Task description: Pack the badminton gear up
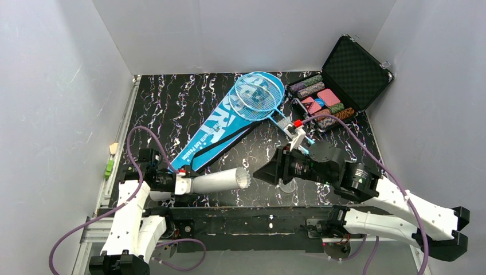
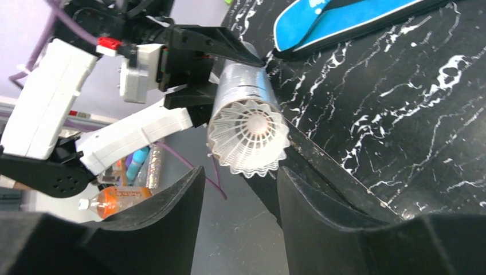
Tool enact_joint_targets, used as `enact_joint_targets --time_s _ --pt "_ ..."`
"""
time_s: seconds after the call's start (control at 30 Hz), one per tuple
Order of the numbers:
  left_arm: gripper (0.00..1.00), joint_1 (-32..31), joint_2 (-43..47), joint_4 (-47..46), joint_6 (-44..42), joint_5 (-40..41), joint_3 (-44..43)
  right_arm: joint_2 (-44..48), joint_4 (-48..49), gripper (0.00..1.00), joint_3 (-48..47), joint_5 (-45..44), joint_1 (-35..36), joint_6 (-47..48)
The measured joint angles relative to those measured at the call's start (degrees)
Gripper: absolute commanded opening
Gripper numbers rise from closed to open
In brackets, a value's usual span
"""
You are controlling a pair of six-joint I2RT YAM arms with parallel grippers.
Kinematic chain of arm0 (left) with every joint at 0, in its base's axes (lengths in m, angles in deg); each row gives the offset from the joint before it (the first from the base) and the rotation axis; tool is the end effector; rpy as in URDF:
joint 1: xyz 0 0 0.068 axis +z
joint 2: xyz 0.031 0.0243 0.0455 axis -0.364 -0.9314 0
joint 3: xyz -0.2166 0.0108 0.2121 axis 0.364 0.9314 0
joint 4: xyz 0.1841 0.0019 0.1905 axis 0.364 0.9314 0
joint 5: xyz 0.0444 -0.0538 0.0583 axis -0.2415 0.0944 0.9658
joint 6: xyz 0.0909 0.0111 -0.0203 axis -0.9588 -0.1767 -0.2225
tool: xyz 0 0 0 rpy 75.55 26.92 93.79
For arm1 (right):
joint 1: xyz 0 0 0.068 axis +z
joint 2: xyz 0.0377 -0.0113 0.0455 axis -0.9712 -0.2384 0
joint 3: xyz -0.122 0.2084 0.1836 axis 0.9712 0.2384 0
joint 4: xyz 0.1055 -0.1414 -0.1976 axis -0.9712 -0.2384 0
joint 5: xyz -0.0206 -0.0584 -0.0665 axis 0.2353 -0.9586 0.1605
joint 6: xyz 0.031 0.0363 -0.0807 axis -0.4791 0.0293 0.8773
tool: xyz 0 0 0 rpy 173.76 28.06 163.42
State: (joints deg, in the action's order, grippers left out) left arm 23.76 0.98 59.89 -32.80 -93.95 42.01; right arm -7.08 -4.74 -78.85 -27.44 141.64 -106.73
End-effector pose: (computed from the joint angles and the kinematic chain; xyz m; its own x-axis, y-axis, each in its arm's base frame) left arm 0.0758 -0.0723 0.2416 0.2674 0.4534 -0.8503 0.9610 -0.0613 0.2695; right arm 0.0857 0.1867 0.3791 -0.7390 0.1648 -0.6532 -0.5372 0.4409 0.7190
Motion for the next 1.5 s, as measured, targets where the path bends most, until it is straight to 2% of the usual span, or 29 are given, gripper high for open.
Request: enact_joint_targets --time_s 0.17,0.23,0.53,1.03,1.33,1.5 --pt "0.05 0.0 0.0 0.0 0.9 -0.8 -0.9 -4.2 -3.0 0.73 -1.7 -1.7 0.0 0.9" --pt "0.05 0.0 0.0 0.1 1.2 -1.1 -1.3 -7.3 -3.5 0.75 -1.7 -1.7 0.0 1.3" --pt "0.05 0.0 0.5 0.3 1.6 -1.7 -1.8 -11.1 -2.8 0.75 -1.4 -1.6 0.0 1.7" --pt "0.05 0.0 0.4 0.6 2.5 -2.1 -2.5 -15.5 7.5 0.75 3.4 0.5 0.1 -0.5" --pt "0.05 0.0 0.3 0.5 3.3 -1.9 -3.3 -20.0 13.6 0.81 3.4 0.7 0.5 -1.6" --pt "0.05 0.0 0.3 0.5 3.4 -2.4 -3.3 -17.2 11.4 0.85 3.4 -0.3 0.0 -1.4"
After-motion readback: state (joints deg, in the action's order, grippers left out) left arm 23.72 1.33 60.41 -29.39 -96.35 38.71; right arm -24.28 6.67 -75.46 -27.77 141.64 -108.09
